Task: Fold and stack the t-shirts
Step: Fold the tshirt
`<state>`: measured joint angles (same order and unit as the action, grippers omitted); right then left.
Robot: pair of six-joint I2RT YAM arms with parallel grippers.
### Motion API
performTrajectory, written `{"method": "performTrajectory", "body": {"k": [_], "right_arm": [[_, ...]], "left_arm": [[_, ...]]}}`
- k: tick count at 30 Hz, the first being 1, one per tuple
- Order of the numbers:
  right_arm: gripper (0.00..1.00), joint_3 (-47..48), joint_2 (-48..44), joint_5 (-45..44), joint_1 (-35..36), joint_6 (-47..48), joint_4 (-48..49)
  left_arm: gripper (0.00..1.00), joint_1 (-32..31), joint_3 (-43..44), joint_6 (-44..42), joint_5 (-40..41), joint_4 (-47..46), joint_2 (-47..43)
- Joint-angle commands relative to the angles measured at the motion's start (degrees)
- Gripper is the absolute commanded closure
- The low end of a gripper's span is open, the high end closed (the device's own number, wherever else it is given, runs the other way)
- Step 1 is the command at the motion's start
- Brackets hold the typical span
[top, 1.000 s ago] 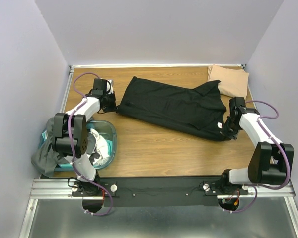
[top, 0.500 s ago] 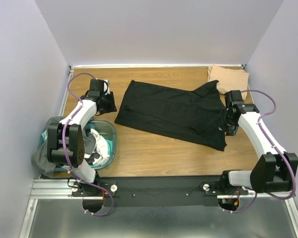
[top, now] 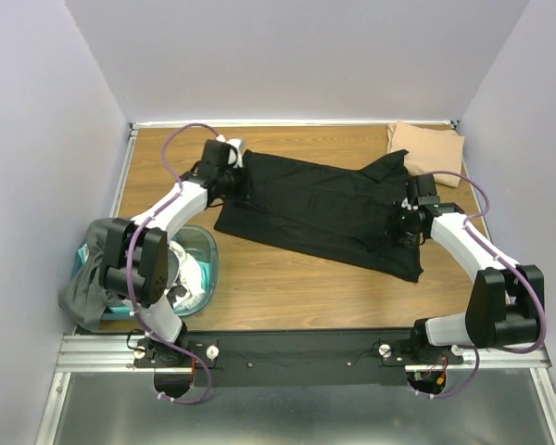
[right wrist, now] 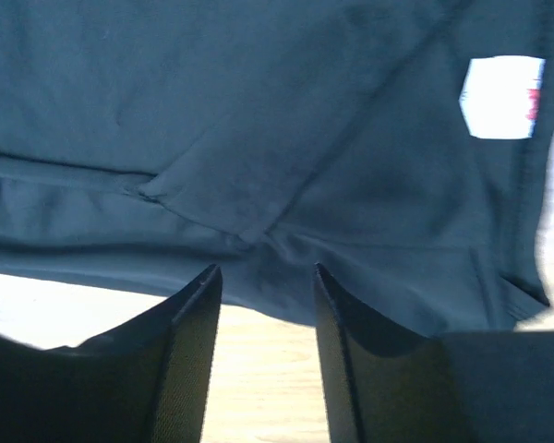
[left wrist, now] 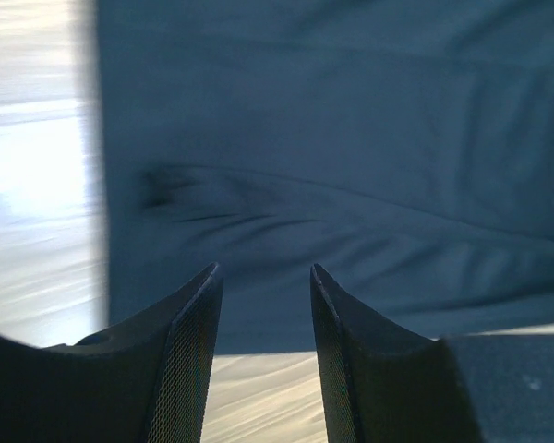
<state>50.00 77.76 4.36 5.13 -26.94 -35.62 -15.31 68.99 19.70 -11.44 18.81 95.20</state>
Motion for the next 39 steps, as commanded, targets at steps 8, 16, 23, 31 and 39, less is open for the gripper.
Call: {"method": "performTrajectory", "body": {"k": [8, 16, 23, 31, 39], "right_arm": [[0.55, -4.47, 5.47, 4.25, 2.7, -0.4, 11.18], [0.57, -5.88, 9.17, 3.9, 3.4, -0.48, 13.82], [0.63, -5.26, 10.05, 2.58, 4.1, -0.83, 14.43], [0.74, -3.77, 10.22, 3.2, 4.37, -1.71, 14.35], [0.76, -2.71, 10.4, 3.37, 4.81, -1.89, 14.35]], "left_arm": [[0.49, -4.03, -4.74, 2.89, -6.75, -8.17, 7.19], [0.49, -4.03, -6.94, 2.09, -5.96, -8.52, 7.99], [0.49, -4.03, -6.76, 2.01, -6.14, -8.61, 8.69], [0.49, -4.03, -7.64, 2.0, -5.7, -8.7, 8.69], [0.49, -4.03, -8.17, 2.0, -5.52, -8.7, 8.69]]}}
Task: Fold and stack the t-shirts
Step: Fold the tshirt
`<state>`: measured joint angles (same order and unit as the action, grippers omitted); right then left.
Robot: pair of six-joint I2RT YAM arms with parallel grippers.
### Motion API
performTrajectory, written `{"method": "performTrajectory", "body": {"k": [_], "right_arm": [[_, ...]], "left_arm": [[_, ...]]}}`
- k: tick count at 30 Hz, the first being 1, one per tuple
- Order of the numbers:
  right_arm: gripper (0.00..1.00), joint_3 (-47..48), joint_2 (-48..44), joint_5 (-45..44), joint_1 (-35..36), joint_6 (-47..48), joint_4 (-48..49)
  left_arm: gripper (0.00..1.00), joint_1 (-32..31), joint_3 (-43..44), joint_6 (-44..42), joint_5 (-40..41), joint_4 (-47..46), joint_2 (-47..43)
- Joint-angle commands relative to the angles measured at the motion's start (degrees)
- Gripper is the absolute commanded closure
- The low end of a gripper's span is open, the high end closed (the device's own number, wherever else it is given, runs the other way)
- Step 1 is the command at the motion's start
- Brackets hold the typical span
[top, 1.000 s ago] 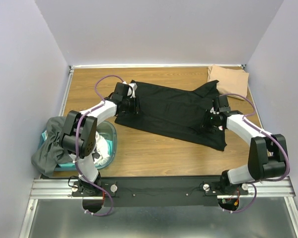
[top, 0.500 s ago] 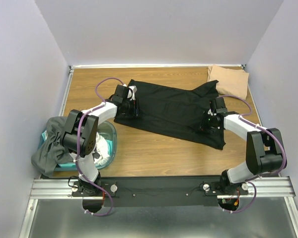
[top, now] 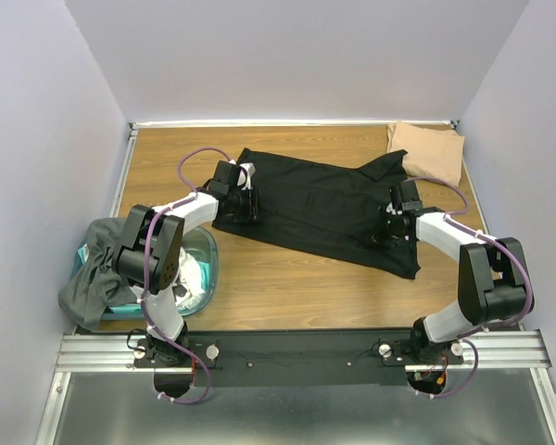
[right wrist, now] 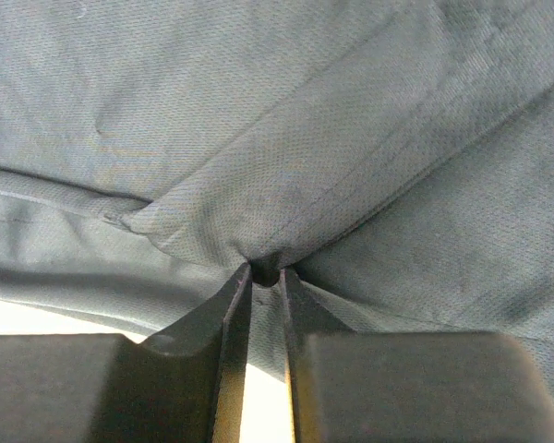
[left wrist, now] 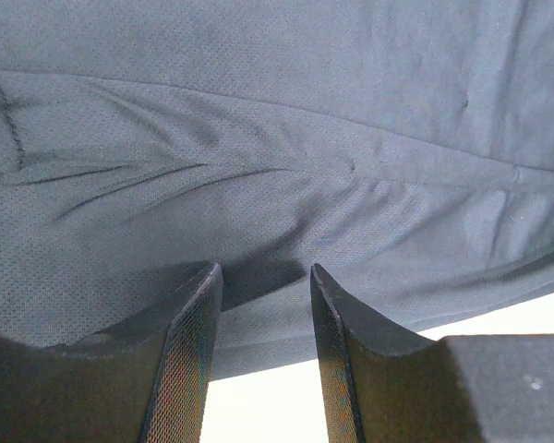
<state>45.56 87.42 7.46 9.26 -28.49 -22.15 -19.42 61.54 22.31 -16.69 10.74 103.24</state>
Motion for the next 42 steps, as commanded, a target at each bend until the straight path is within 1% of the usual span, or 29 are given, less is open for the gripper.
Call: {"method": "performTrajectory", "body": {"k": [1, 3, 4, 7, 13, 18, 25, 32, 34, 37, 38, 39, 40, 42], "right_arm": [[0.78, 1.9, 0.74, 0.18, 0.68, -0.34, 0.88], [0.83, 2.34, 0.74, 0.18, 0.76, -0.25, 0.88], [0.89, 2.51, 0.74, 0.27, 0.68, -0.25, 0.88], [0.98, 3.13, 0.91, 0.1, 0.76, -0.16, 0.88], [1.0, 4.71, 1.35, -0.61, 0.85, 0.01, 0.88], [1.0, 7.17, 3.63, -1.4, 0.94, 1.07, 0.97], [1.0, 13.14, 9.17, -2.54, 0.94, 3.35, 0.97], [0.98, 20.35, 15.15, -1.4, 1.03, 4.41, 0.88], [0.94, 22.54, 16.99, -0.18, 1.11, 4.58, 0.88], [0.69, 24.65, 18.57, 1.32, 1.38, 4.59, 0.88], [0.57, 25.01, 18.58, 1.76, 1.38, 4.41, 0.88], [0.51, 25.45, 18.32, 2.37, 1.47, 4.15, 0.88], [0.44, 25.89, 17.97, 2.55, 1.47, 4.06, 0.88], [0.38, 26.33, 17.0, 2.38, 1.38, 3.62, 0.88]], "left_arm": [[0.49, 0.08, -0.72, -0.68, -0.28, -0.55, 0.65], [0.49, 0.08, -0.72, -0.77, -0.36, -0.46, 0.73], [0.49, 0.08, -0.72, -0.86, -0.28, -0.46, 0.73], [0.49, 0.08, -0.63, -0.86, -0.28, -0.46, 0.82], [0.49, 0.08, -0.54, -0.86, -0.36, -0.28, 1.0], [0.49, 0.08, -0.54, -0.86, -0.62, -0.28, 1.61], [0.49, 0.08, -0.89, -1.12, -0.1, 0.33, 1.7], [0.49, 0.08, -0.98, -1.3, 0.25, 1.21, 1.35], [0.49, 0.08, -0.81, -1.3, 0.34, 1.39, 1.35], [0.49, 0.08, -0.46, -1.21, 0.34, 1.74, 1.52], [0.49, 0.08, -0.19, -1.3, 0.34, 1.82, 1.52], [0.49, 0.08, 0.07, -1.3, 0.51, 2.0, 1.44], [0.49, 0.08, 0.25, -1.21, 0.43, 2.18, 1.26], [0.49, 0.08, 1.47, -1.39, 0.52, 2.79, 0.91]]}}
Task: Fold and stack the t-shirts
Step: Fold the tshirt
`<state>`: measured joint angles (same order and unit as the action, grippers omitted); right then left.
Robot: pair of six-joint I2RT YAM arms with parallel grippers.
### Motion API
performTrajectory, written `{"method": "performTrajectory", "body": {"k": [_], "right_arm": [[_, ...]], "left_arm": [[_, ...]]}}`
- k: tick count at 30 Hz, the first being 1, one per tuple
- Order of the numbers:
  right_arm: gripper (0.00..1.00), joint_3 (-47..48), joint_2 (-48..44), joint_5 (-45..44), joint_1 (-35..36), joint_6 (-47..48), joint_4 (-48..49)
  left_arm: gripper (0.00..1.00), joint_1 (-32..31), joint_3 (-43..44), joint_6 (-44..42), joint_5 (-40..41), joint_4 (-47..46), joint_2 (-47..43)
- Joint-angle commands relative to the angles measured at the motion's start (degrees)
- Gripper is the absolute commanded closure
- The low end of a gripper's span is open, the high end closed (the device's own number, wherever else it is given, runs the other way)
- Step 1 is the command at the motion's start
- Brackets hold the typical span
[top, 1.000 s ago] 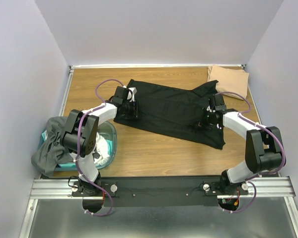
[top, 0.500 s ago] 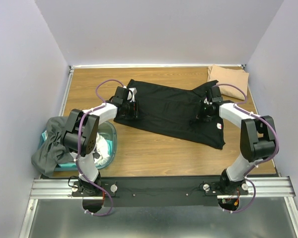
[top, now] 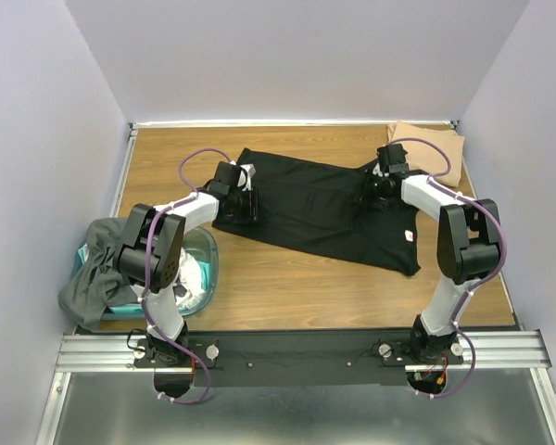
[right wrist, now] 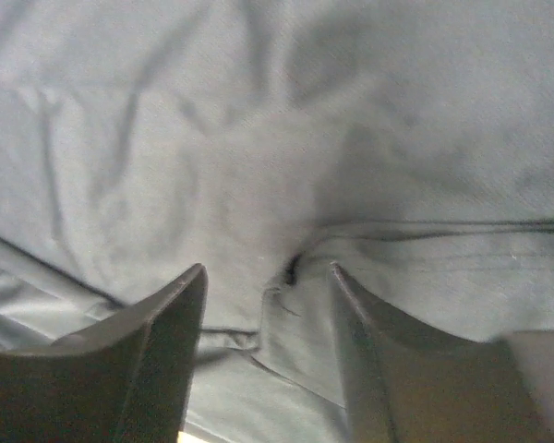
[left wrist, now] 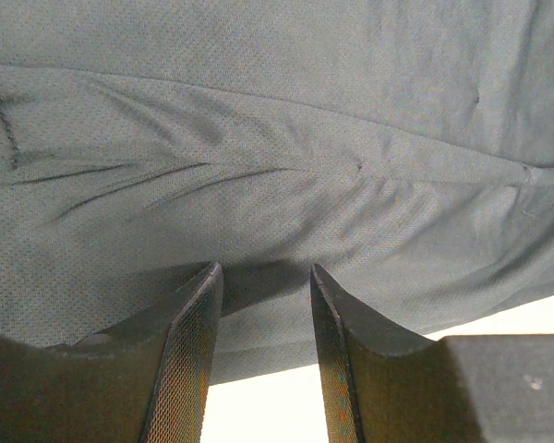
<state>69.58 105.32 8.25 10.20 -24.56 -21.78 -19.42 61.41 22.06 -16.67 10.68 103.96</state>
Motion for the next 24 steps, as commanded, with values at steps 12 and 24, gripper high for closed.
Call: {"method": "performTrajectory", "body": {"k": [12, 24], "right_arm": [[0.1, -10.42, -16.18, -7.71, -0.08, -3.83, -3.88], [0.14, -25.1, -28.68, -12.91, -8.96, -3.48, -10.39]], "left_arm": [[0.48, 0.17, 5.39, -1.41, 2.16, 3.12, 0.8], [0.47, 0.61, 0.91, -3.61, 5.86, 0.84, 2.47]]}}
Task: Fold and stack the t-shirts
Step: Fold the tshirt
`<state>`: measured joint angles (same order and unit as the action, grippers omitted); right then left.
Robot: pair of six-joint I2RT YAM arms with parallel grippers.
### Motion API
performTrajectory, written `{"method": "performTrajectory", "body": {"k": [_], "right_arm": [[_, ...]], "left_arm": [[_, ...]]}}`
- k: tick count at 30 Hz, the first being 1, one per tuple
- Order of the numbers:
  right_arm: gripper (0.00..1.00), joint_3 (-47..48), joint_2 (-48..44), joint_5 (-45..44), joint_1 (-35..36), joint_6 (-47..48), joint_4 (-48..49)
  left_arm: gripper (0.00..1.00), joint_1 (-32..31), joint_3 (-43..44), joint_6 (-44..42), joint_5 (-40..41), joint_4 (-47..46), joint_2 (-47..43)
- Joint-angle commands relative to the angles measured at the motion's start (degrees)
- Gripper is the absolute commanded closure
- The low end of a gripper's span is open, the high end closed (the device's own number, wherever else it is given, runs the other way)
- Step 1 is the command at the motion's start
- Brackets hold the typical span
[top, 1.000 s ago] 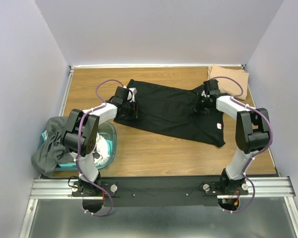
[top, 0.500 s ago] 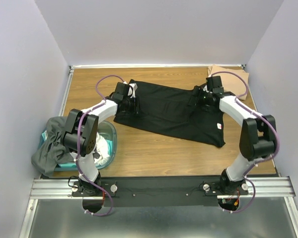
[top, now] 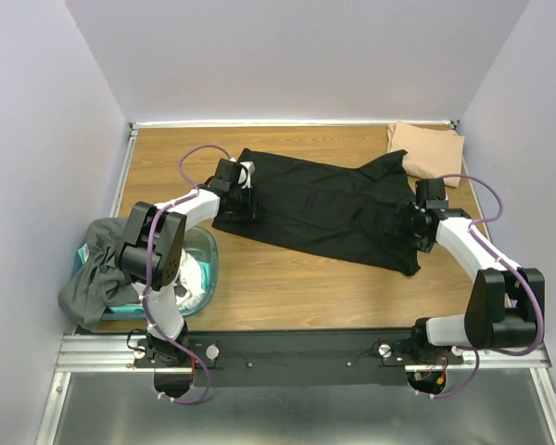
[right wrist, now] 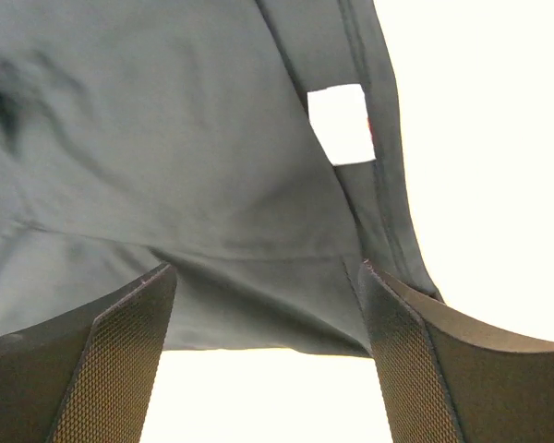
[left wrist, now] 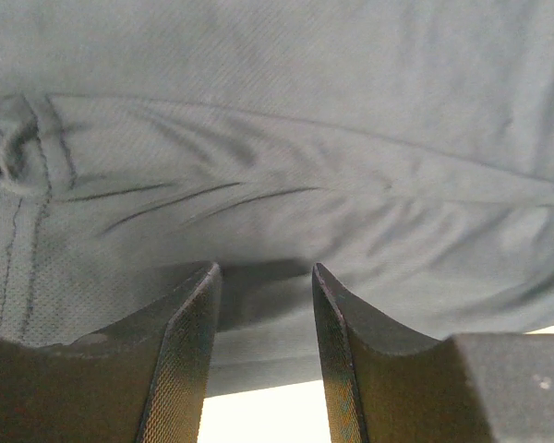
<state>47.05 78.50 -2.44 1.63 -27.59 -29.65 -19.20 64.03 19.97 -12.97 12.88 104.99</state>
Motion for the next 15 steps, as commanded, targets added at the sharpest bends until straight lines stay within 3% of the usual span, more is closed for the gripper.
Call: {"method": "performTrajectory", "body": {"k": [1, 10, 15], "right_arm": [[0.15, -3.01, -1.77, -1.96, -0.4, -0.62, -2.43], [0.15, -3.89, 5.25, -2.04, -1.45, -0.35, -0.93], [0.13, -3.02, 8.86, -6.61, -3.83, -4.21, -7.26]], "left_arm": [[0.47, 0.39, -1.98, -1.68, 2.25, -1.98, 1.62], [0.47, 0.48, -5.23, -1.69, 2.16, -4.54, 2.68], [0.47, 0.48, -8.04, -0.98, 2.6, -4.88, -0.57]]}}
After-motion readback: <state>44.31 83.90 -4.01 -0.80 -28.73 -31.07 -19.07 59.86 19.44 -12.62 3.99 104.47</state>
